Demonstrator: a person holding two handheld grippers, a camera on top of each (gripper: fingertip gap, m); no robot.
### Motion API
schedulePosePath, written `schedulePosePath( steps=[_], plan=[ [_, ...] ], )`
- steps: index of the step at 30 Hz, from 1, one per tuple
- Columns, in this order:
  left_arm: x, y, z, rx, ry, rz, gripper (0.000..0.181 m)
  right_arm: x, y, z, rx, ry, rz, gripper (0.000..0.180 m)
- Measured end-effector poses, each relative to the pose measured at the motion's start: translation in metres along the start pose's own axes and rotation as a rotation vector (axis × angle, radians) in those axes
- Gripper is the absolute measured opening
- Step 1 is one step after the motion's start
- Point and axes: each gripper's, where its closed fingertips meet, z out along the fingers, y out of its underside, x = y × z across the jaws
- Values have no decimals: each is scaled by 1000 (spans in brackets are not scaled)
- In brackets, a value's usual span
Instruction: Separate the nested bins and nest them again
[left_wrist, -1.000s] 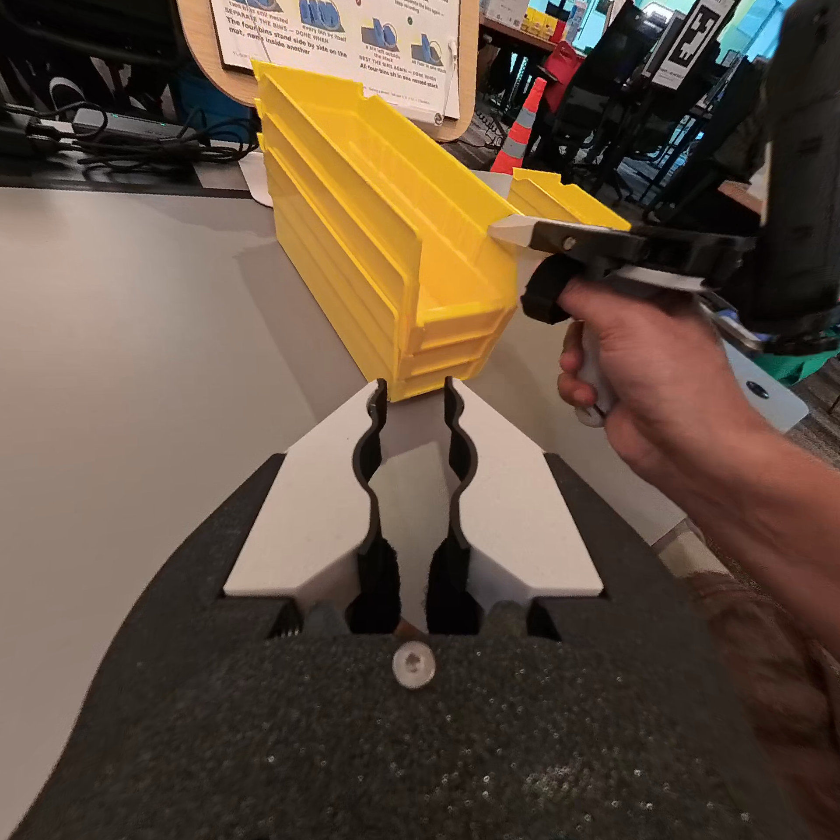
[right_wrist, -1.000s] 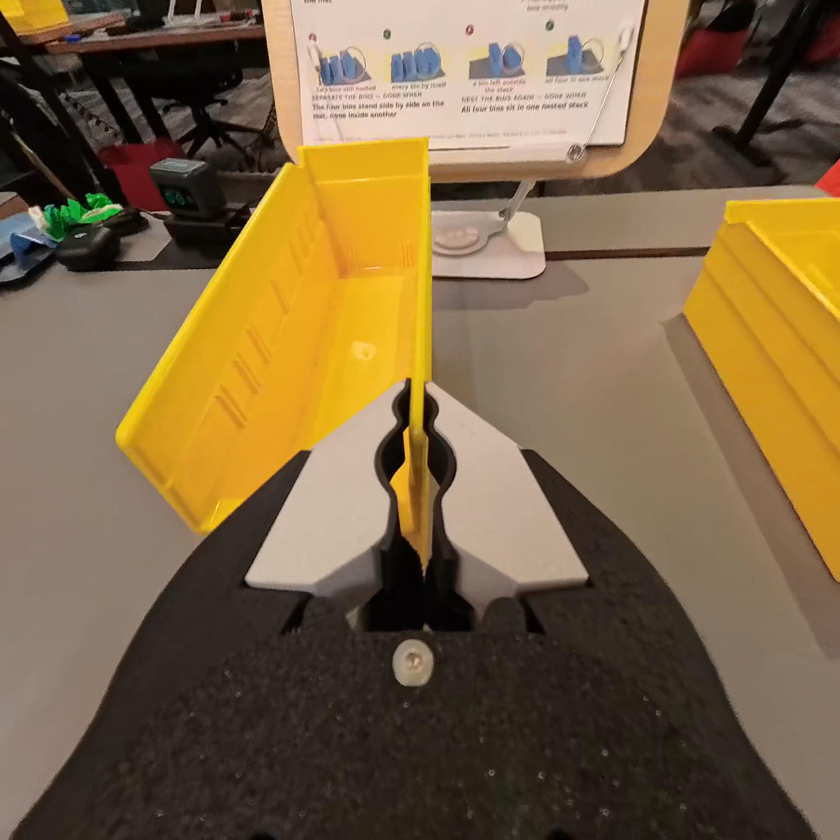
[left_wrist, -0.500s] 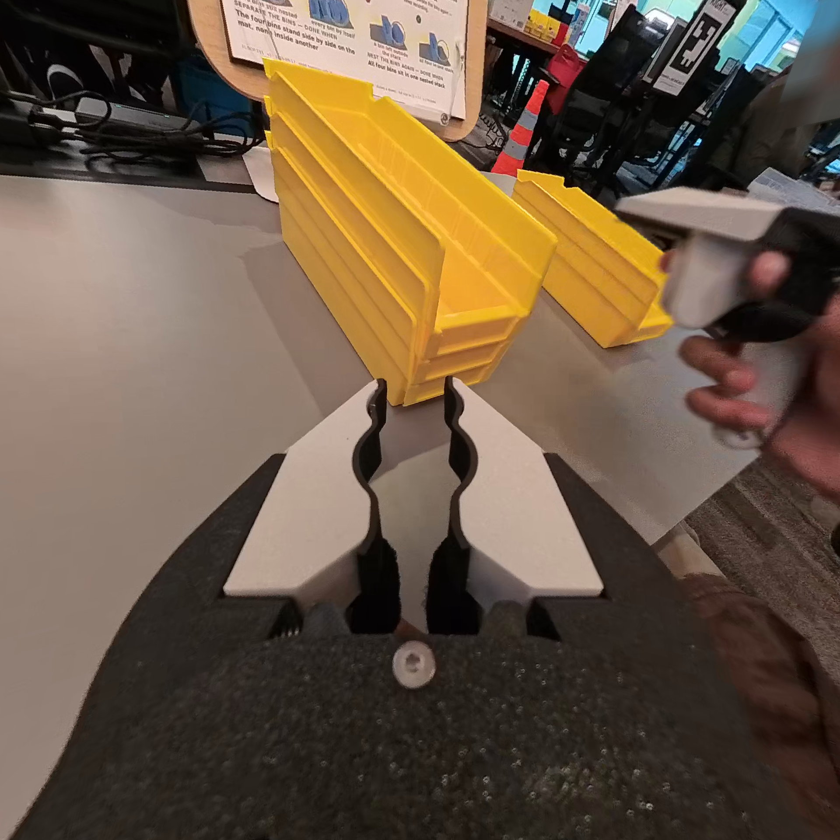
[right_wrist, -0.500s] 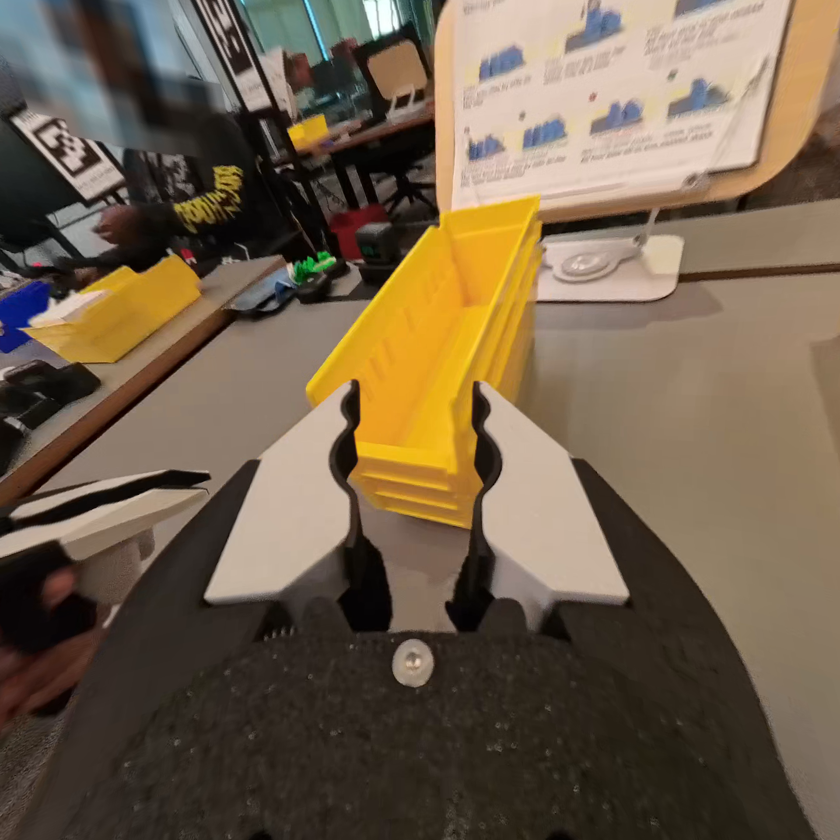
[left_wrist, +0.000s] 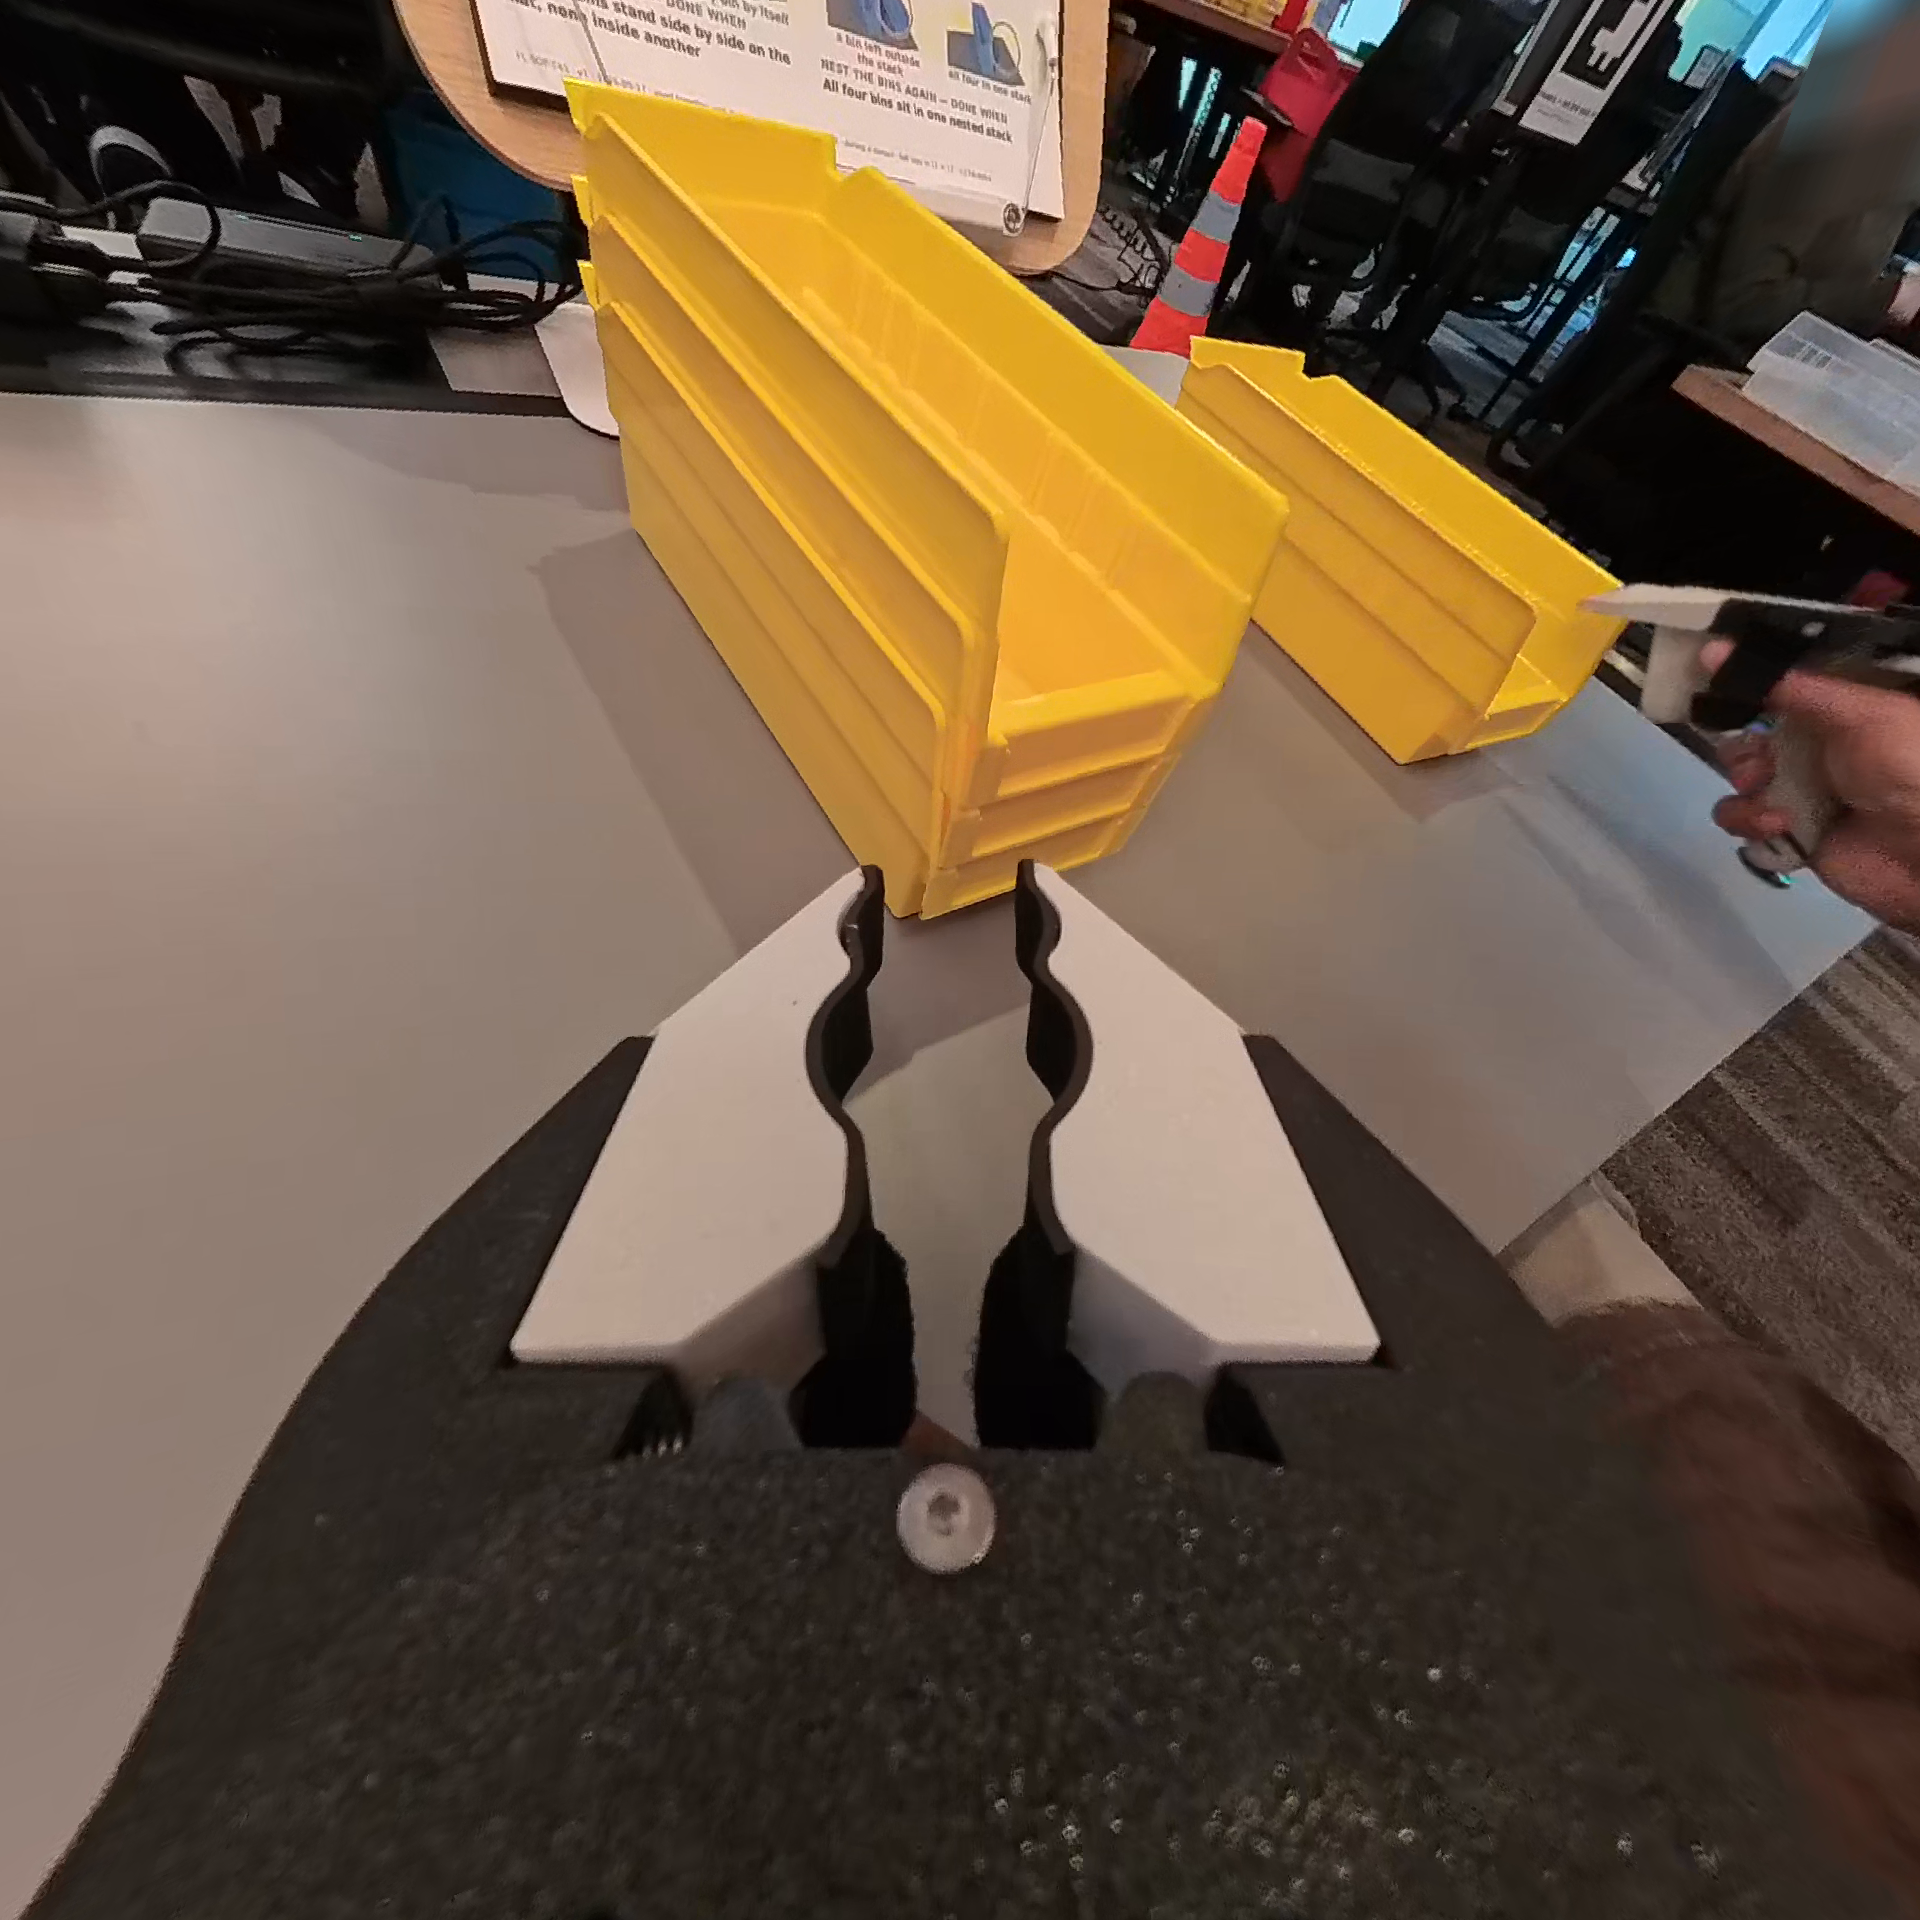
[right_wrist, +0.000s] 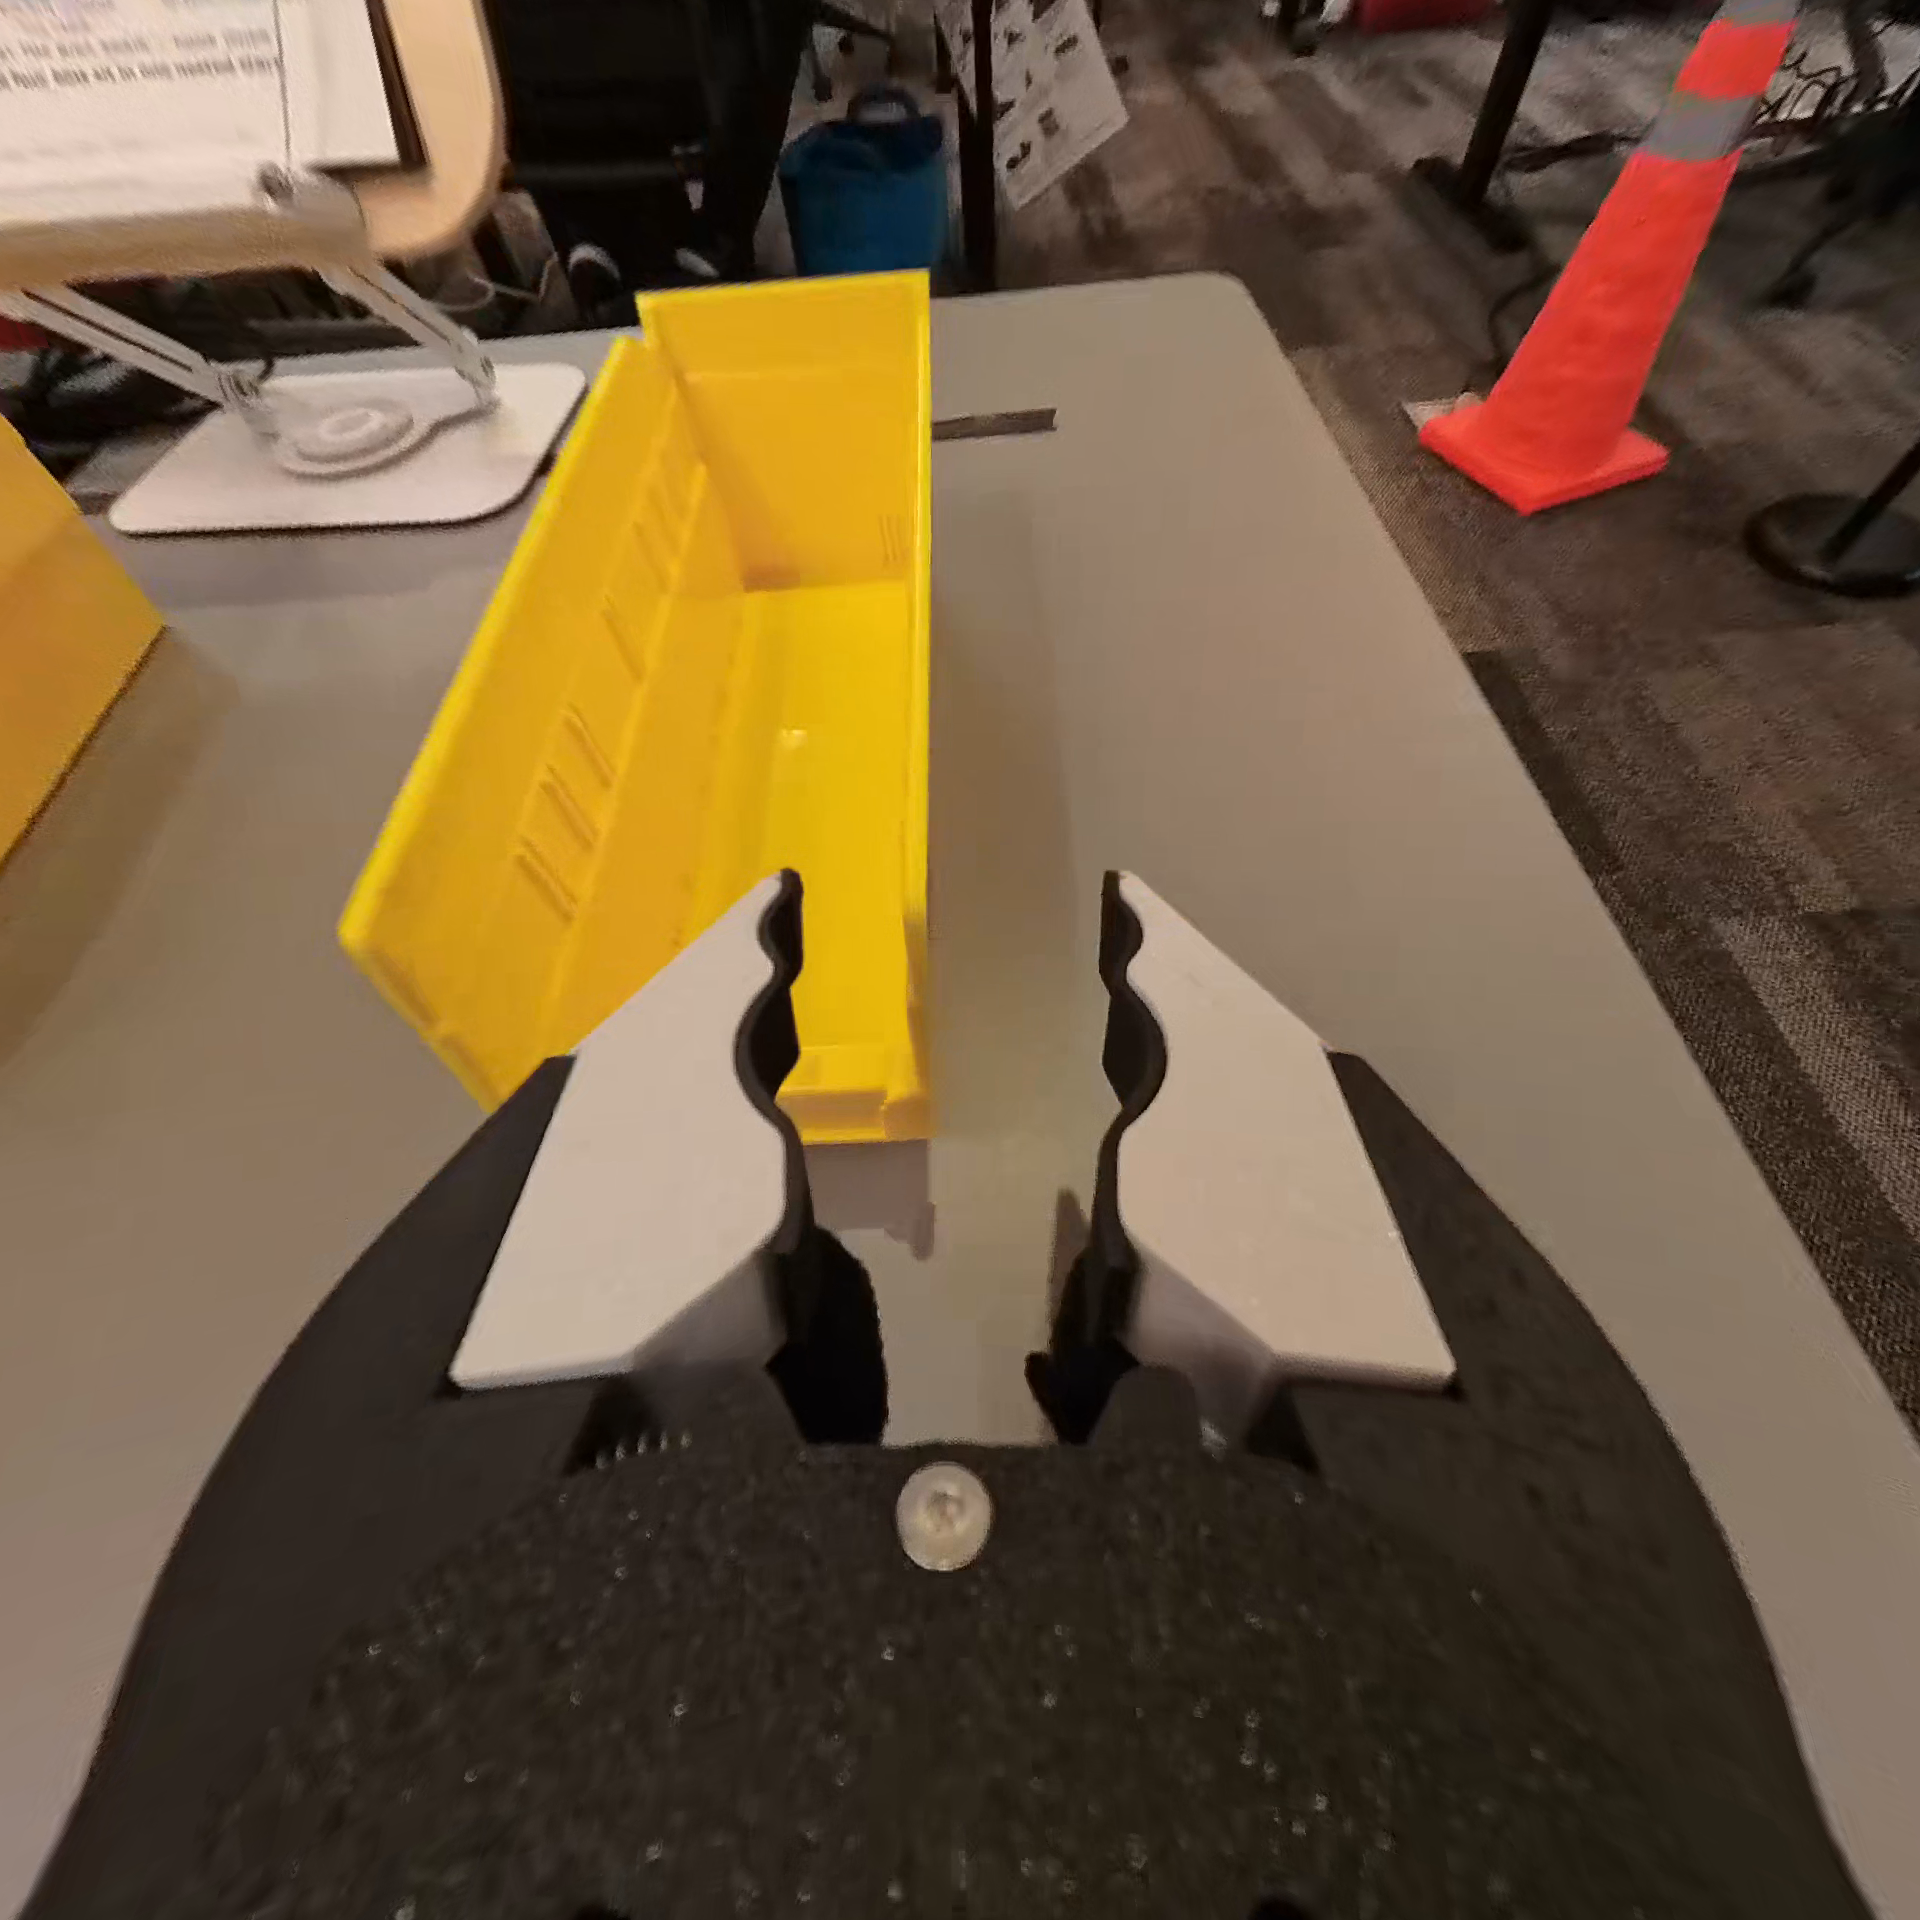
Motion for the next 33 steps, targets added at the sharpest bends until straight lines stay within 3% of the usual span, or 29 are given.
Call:
schedulePosePath(
  steps=[2,7,15,20,27,33],
  plan=[
    [1,2,2,-10,-1,4,23,5,8,16,0,26,-21,53],
    [-3,3,1,-16,-21,17,23,-4,14,39,26,10,-65,2],
    [-14,3,-6,-8,-51,5,23,-23,-24,9,122,20,-24,1],
    [-13,2,-6,-7,-46,3,23,-54,-62,-32,210,-49,139,1],
    [-6,3,0,-18,-20,8,22,-176,-108,-93,331,-124,240,1],
    [3,3,-1,-18,11,11,22,-289,-106,-80,235,-233,236,1]
  ],
)
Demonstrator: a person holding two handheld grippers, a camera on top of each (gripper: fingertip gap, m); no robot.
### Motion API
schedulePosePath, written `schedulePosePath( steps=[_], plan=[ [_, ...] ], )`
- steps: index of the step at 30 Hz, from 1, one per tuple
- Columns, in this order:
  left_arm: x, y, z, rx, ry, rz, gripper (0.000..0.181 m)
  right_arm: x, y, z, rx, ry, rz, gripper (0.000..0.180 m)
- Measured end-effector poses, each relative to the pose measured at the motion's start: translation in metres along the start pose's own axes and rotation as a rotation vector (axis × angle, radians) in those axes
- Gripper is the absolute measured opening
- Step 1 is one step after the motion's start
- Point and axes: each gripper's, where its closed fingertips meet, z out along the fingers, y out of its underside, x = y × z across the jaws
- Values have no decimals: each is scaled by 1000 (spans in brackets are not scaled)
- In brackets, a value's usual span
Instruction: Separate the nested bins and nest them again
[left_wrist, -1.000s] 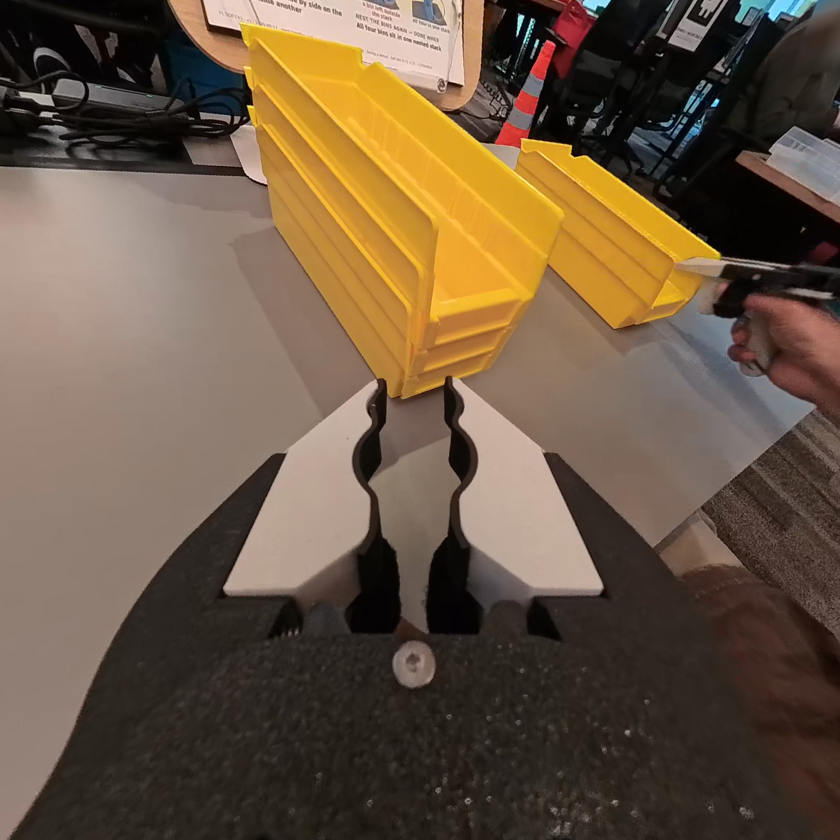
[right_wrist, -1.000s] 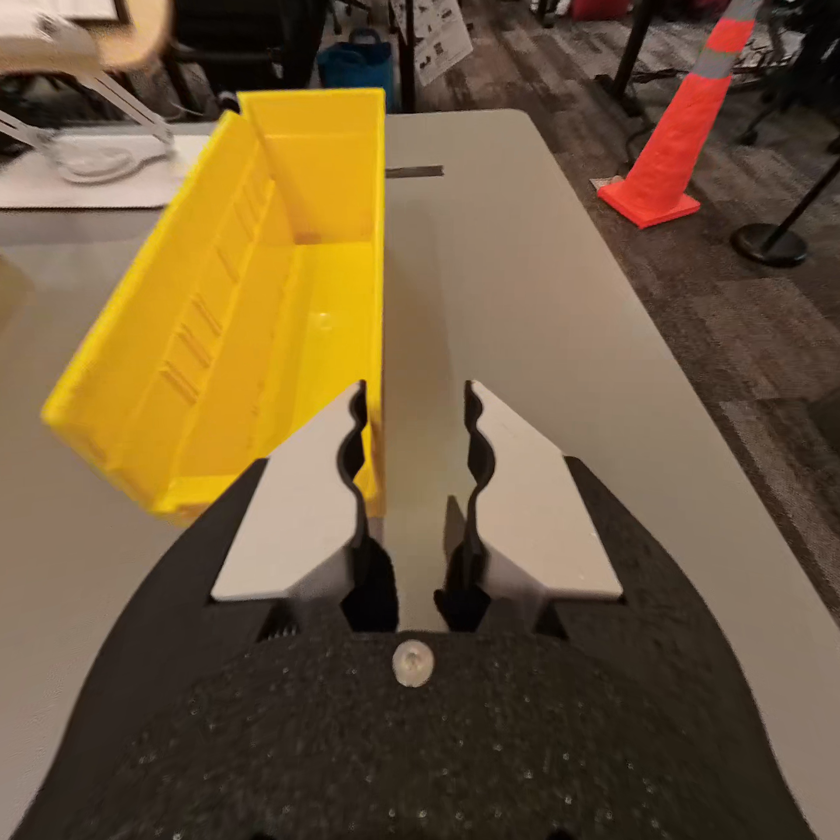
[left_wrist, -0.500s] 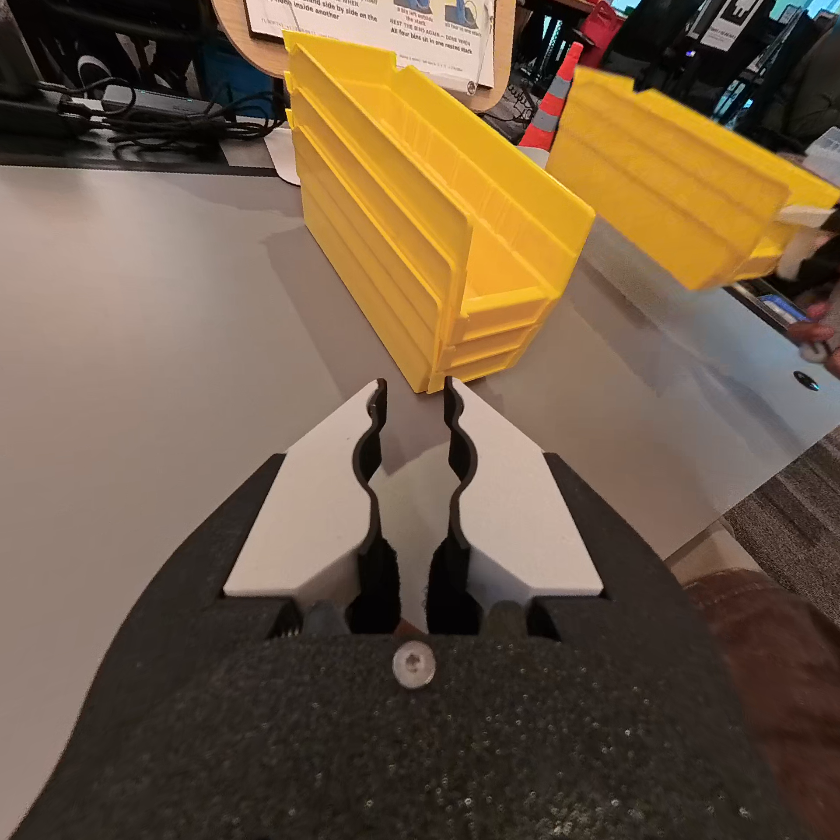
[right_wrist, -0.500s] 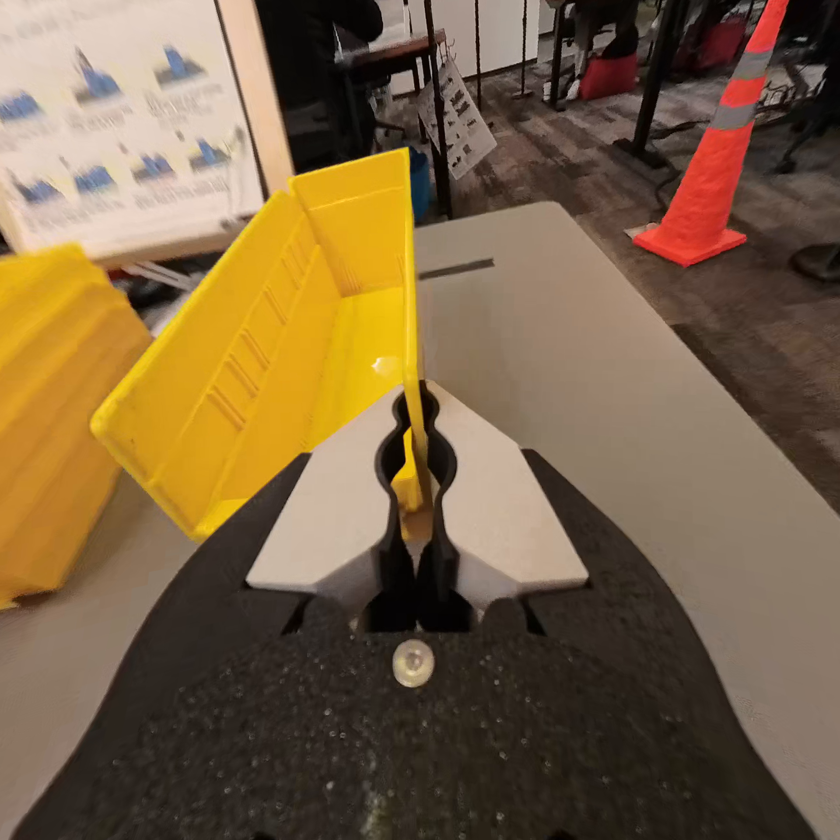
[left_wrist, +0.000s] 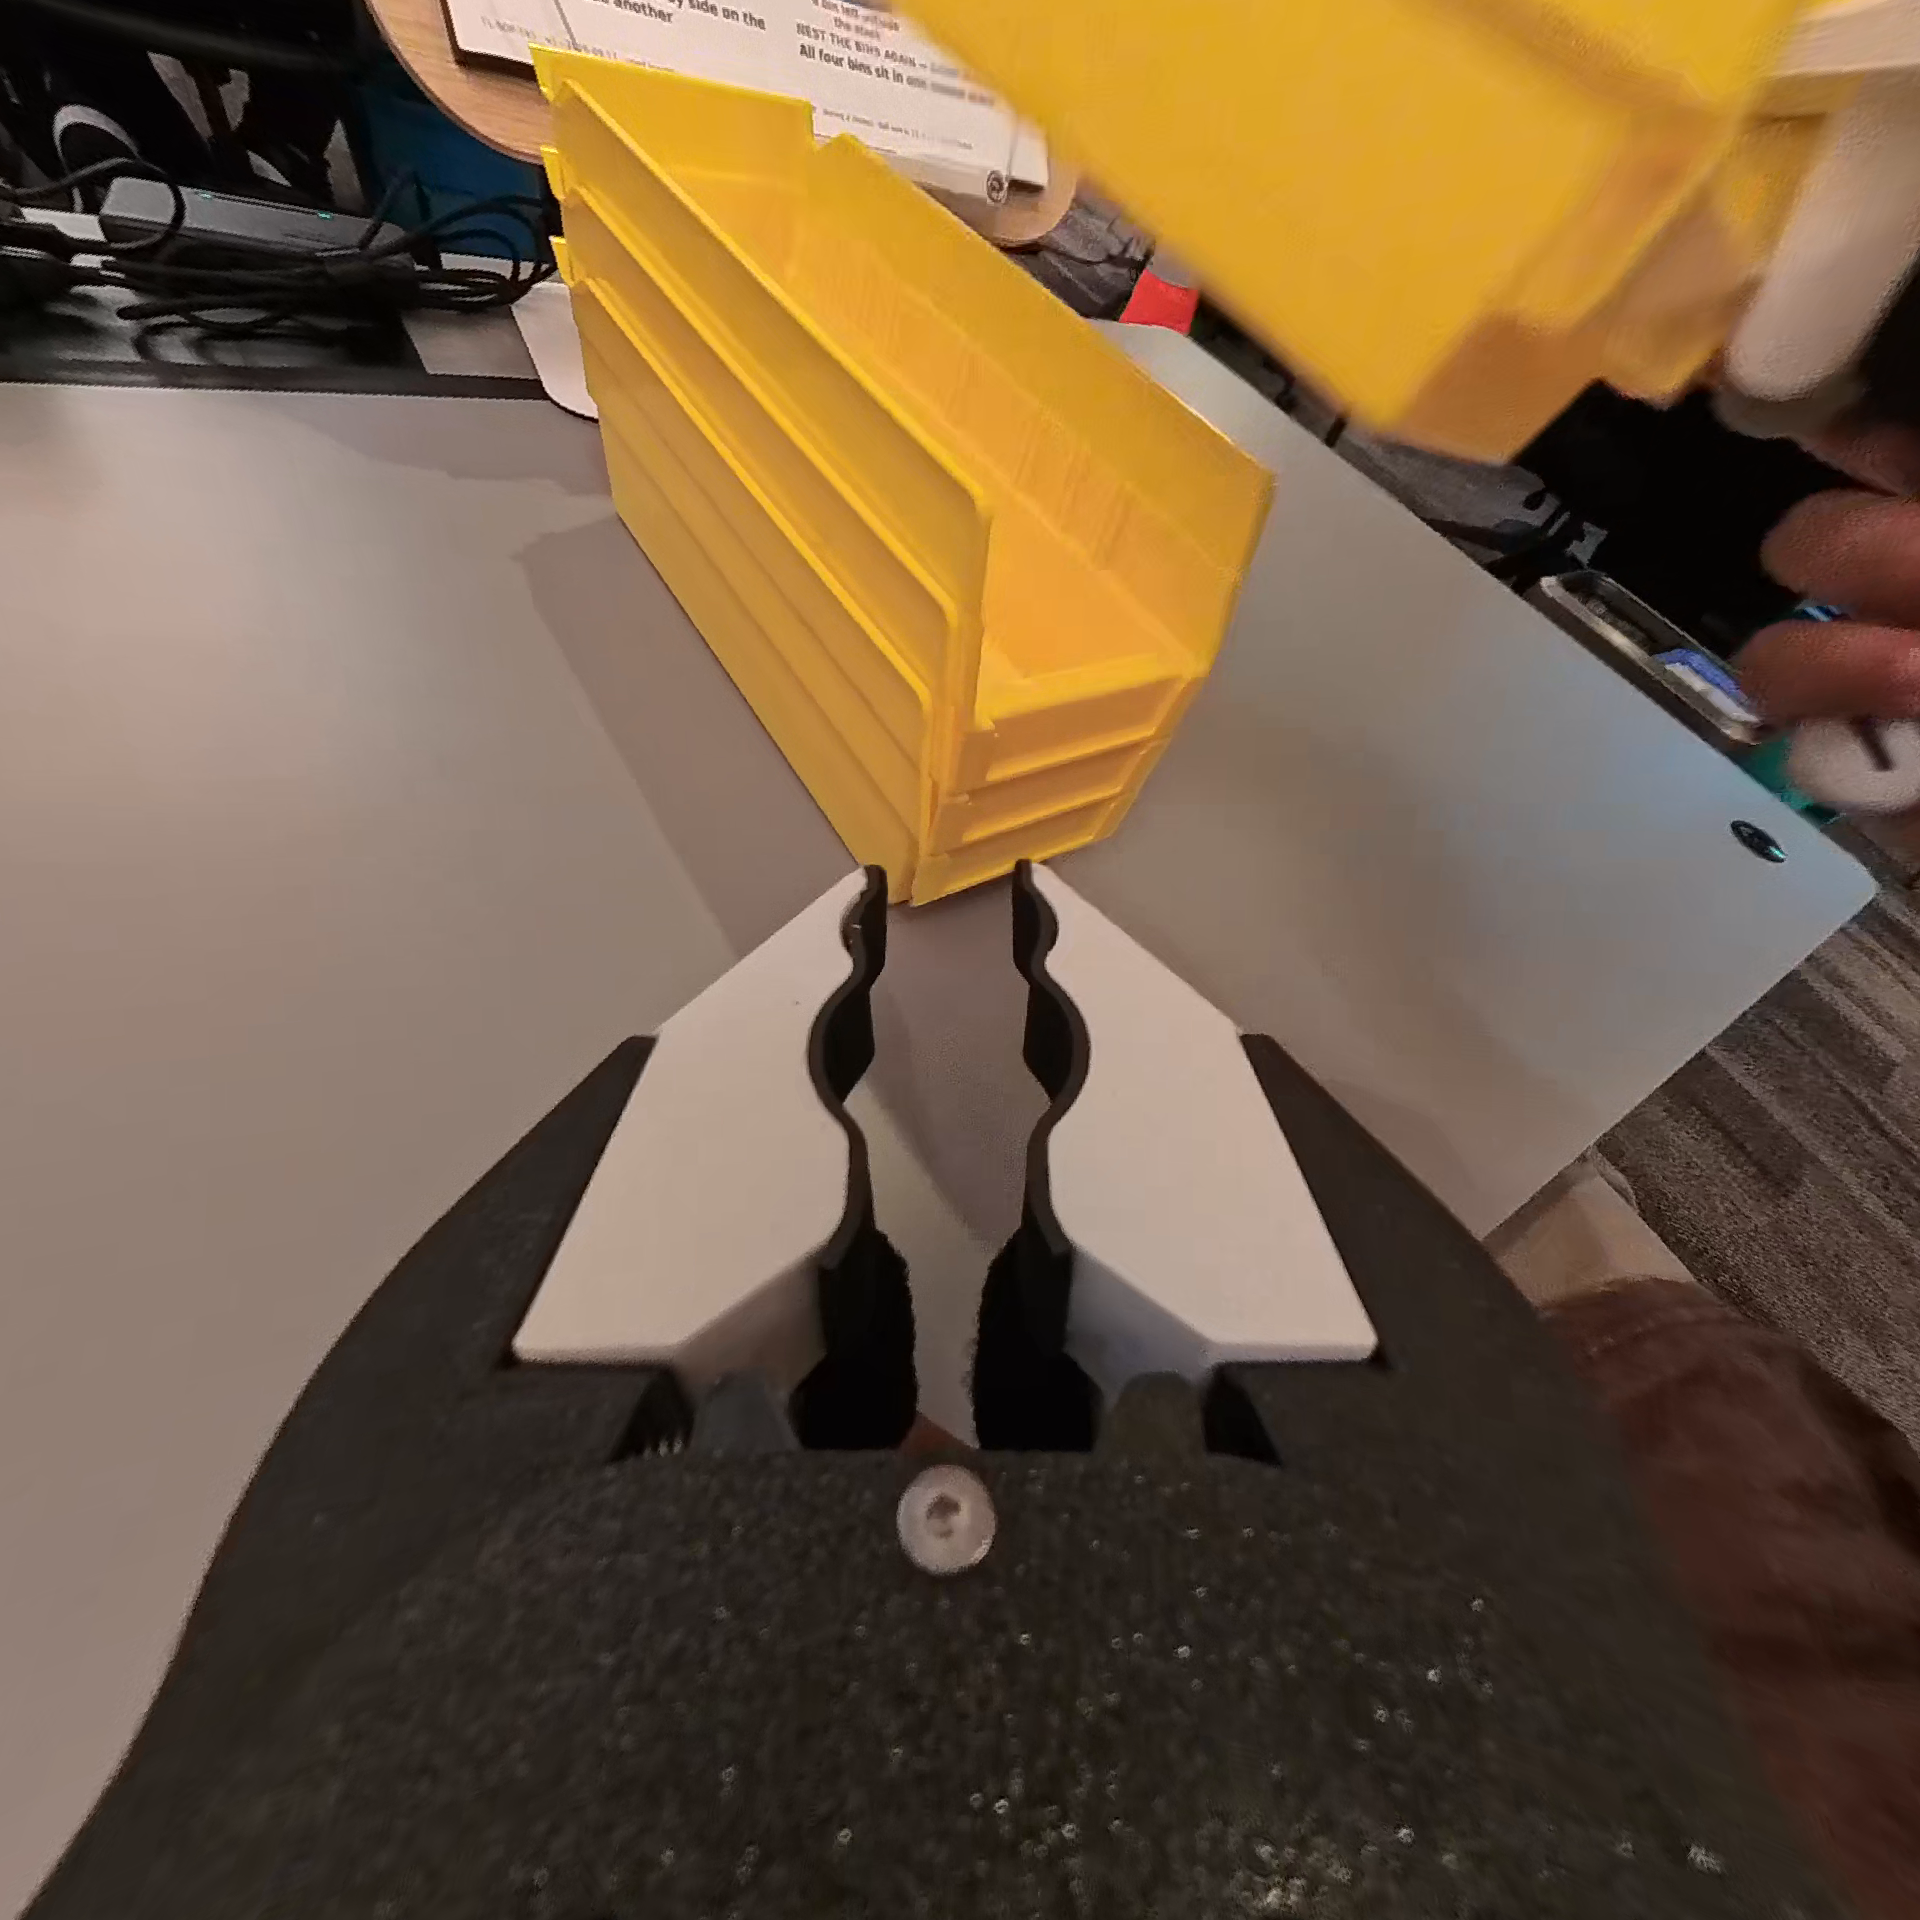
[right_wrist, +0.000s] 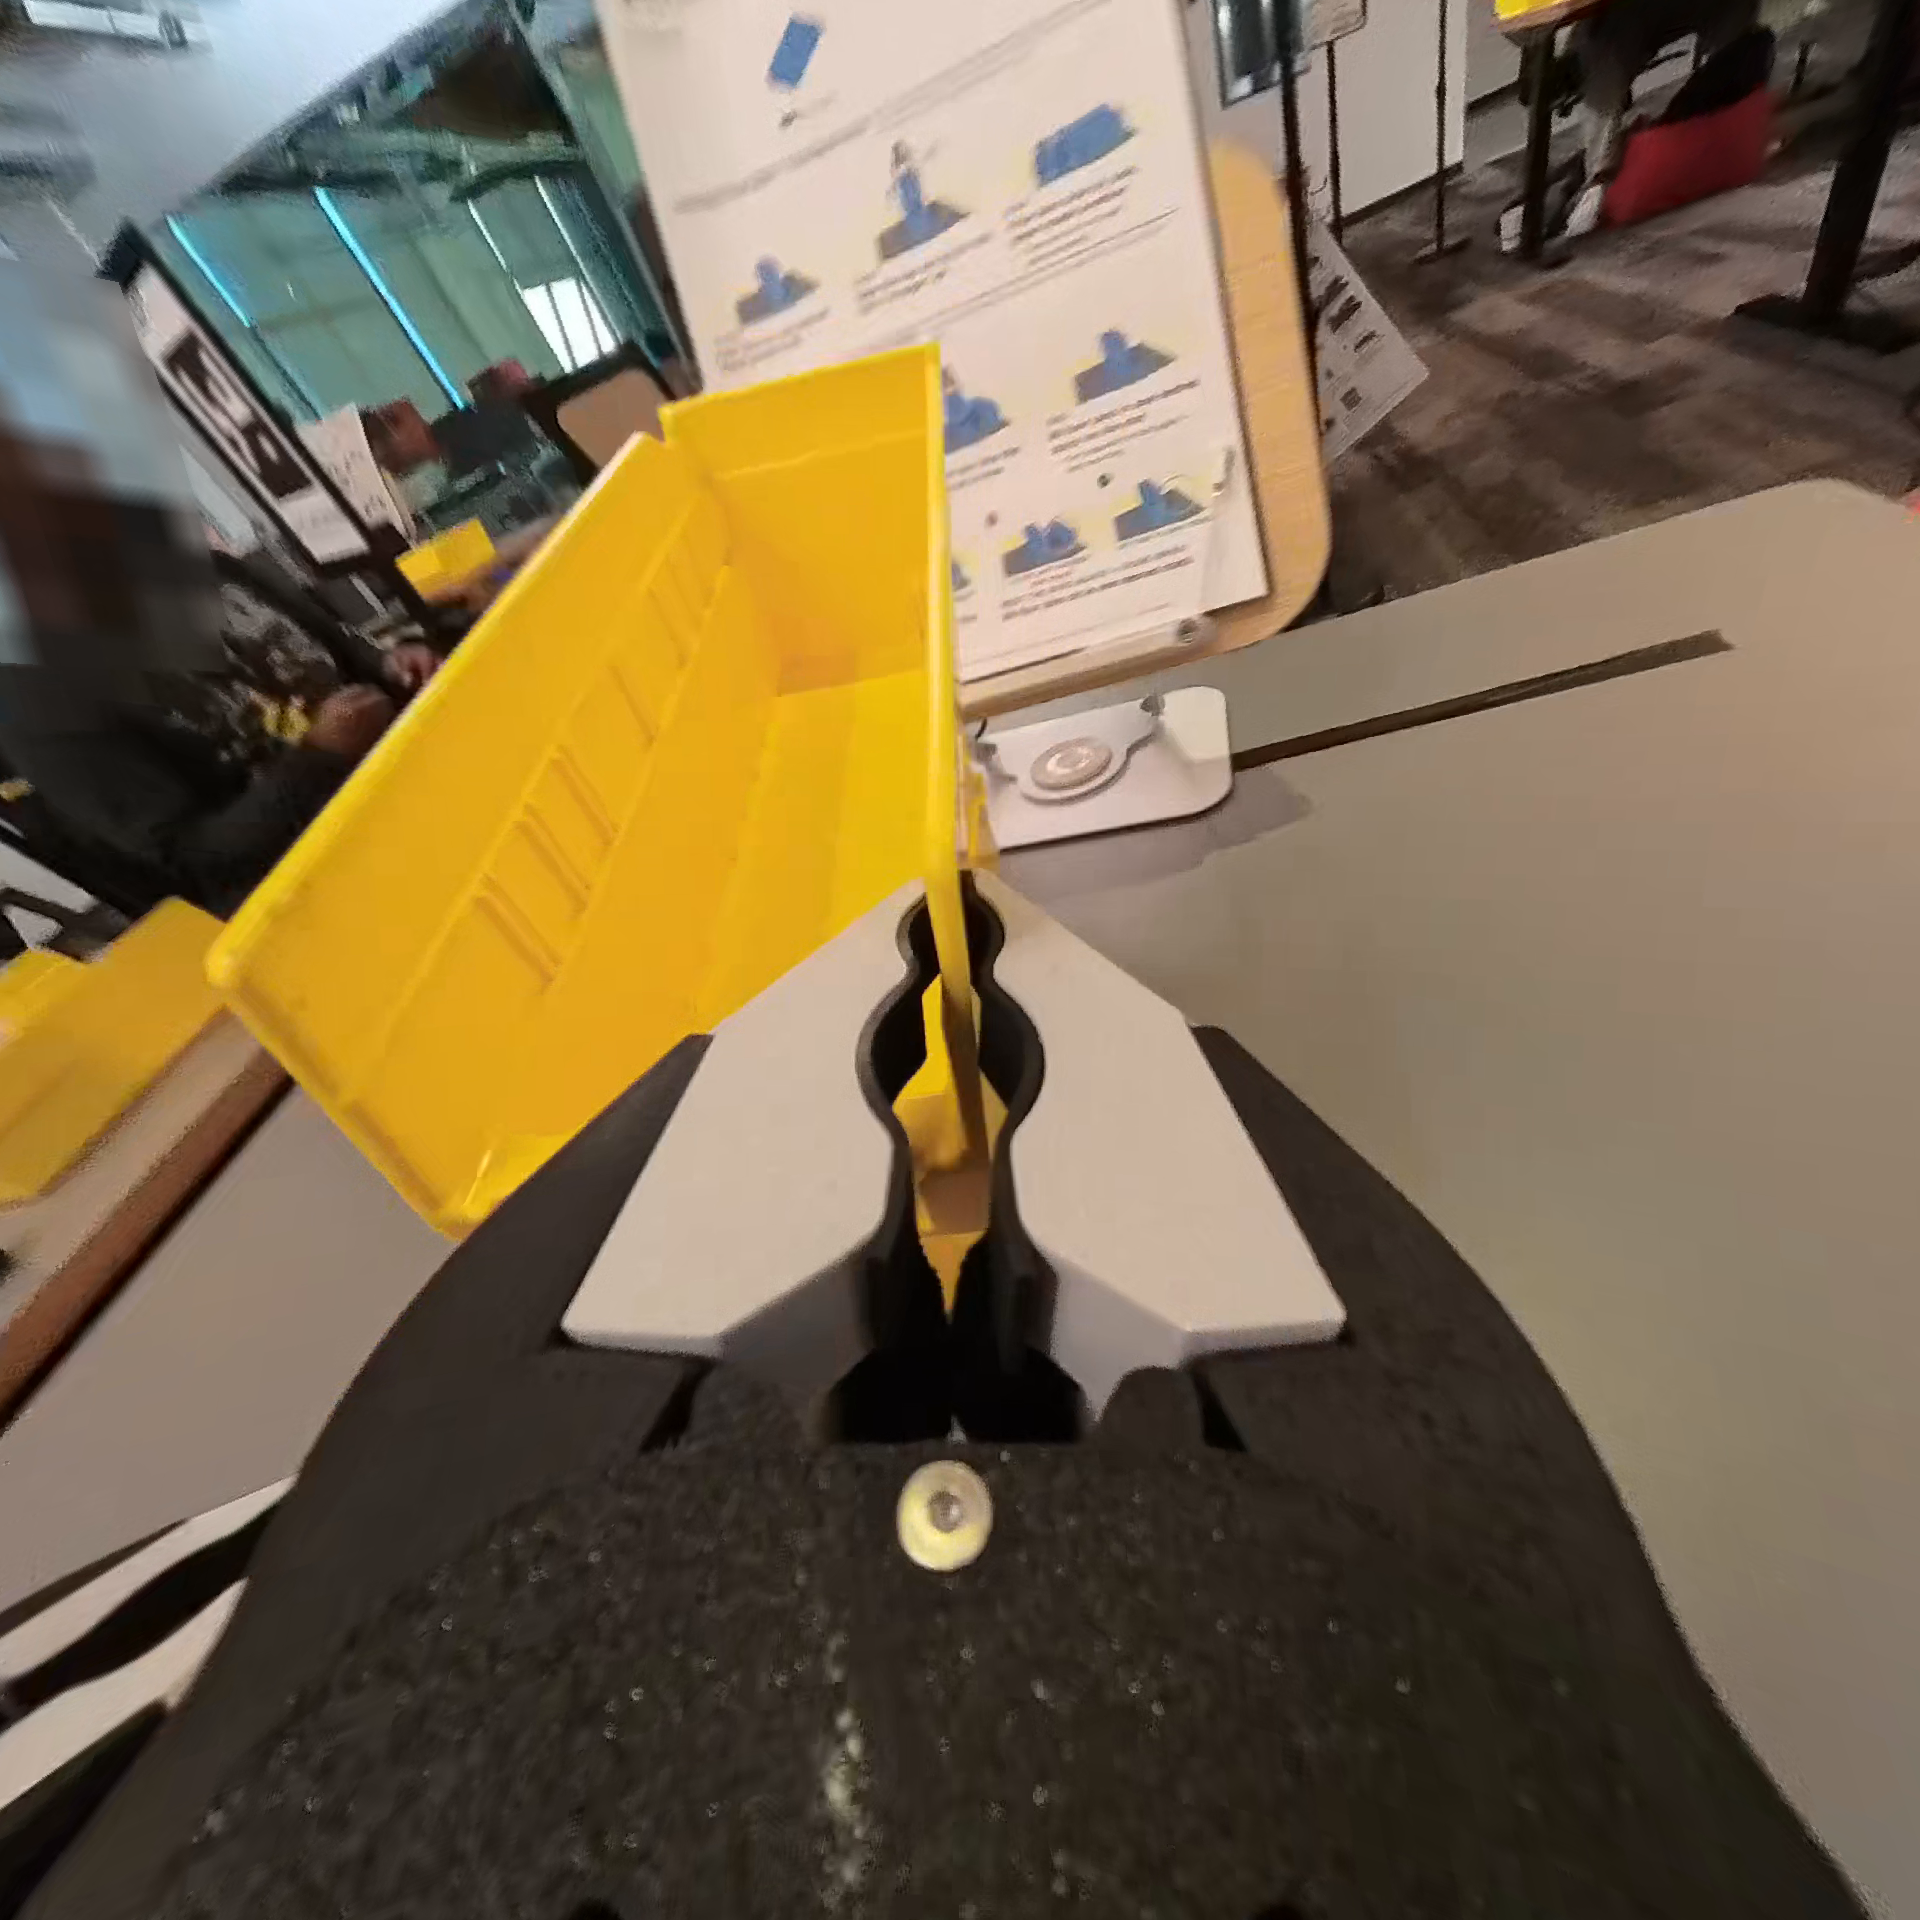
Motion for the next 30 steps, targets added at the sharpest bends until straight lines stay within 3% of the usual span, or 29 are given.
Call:
schedulePosePath(
  steps=[8,15,20,26,30],
  plan=[
    [4,-3,-5,18,27,-17,22,-44,38,44,-51,51,-55,3],
    [-1,-7,-9,34,31,-53,21,-32,68,65,-88,113,-63,3],
    [-2,-6,-7,30,30,-52,22,-23,71,70,-71,191,-223,7],
    [-2,-4,-6,18,28,-42,22,-30,75,64,-134,69,-207,25],
    [-1,-2,-4,10,28,-37,22,-31,77,52,-171,-5,-239,20]
  ],
)
